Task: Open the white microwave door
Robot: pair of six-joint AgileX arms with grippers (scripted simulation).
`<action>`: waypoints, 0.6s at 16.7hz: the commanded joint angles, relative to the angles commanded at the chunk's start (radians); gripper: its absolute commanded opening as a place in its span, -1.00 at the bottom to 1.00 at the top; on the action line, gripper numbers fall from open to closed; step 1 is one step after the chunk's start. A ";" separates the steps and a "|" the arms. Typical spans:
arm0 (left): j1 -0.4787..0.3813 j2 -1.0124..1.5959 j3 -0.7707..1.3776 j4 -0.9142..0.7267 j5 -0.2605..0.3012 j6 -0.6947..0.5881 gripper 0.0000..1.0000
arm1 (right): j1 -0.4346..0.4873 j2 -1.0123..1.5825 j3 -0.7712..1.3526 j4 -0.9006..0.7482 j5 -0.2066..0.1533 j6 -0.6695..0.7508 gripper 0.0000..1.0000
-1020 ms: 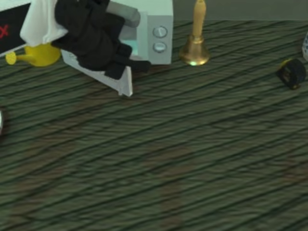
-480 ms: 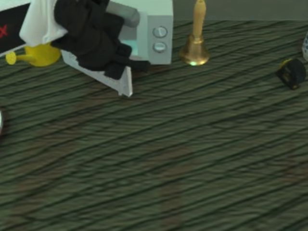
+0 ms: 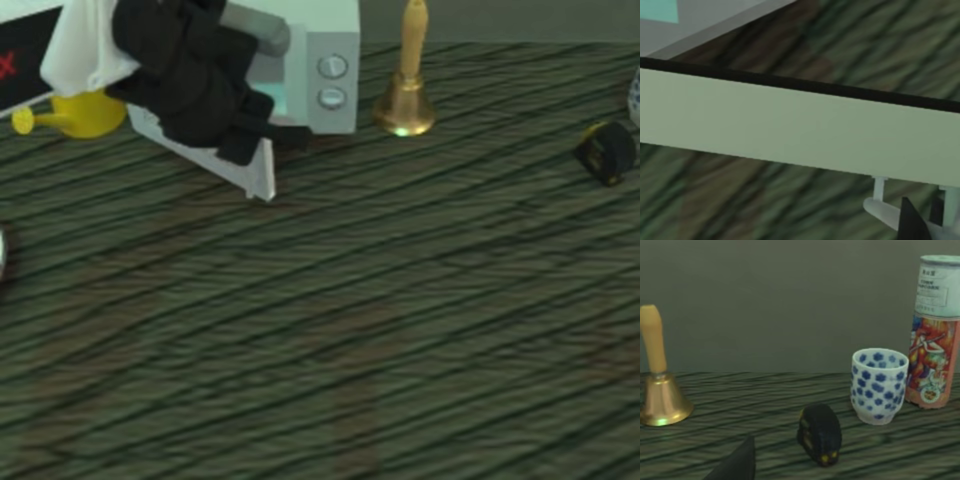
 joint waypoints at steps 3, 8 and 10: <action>0.012 -0.016 -0.016 0.002 0.016 0.032 -1.00 | 0.000 0.000 0.000 0.000 0.000 0.000 1.00; 0.048 -0.058 -0.065 0.006 0.065 0.129 -1.00 | 0.000 0.000 0.000 0.000 0.000 0.000 1.00; 0.049 -0.059 -0.066 0.006 0.066 0.131 -1.00 | 0.000 0.000 0.000 0.000 0.000 0.000 1.00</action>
